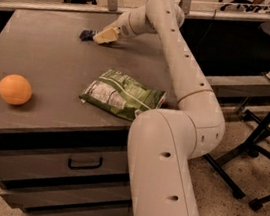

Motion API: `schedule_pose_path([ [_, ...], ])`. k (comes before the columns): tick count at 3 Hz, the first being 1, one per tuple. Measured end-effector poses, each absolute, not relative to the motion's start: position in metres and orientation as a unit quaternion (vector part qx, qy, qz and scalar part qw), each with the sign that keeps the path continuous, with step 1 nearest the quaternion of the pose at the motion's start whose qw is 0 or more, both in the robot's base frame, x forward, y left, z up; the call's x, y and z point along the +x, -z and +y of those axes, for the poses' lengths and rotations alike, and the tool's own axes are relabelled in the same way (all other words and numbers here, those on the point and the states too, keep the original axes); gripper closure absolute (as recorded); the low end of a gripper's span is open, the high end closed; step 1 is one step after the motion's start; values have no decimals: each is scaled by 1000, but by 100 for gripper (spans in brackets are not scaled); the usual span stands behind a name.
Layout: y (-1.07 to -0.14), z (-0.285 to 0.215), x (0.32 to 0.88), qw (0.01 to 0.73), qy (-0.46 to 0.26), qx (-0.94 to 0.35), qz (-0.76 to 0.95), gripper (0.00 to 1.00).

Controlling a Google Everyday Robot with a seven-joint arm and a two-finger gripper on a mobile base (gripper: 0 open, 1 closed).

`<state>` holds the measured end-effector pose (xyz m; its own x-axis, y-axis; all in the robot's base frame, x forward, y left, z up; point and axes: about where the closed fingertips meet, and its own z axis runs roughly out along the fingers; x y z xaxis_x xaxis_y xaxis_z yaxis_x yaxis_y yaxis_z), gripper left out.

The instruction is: Move rxbar blueberry near green jalapeno chip bag

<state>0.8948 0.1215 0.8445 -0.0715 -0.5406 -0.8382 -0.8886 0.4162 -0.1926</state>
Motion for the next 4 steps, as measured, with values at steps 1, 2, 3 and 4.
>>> schedule_pose_path([
  [1, -845, 122, 895, 457, -191, -506, 707, 100],
  [2, -845, 122, 895, 457, -191, -506, 707, 100],
  [3, -845, 122, 895, 457, -191, -506, 707, 100],
  [4, -845, 122, 895, 457, -191, -506, 706, 100],
])
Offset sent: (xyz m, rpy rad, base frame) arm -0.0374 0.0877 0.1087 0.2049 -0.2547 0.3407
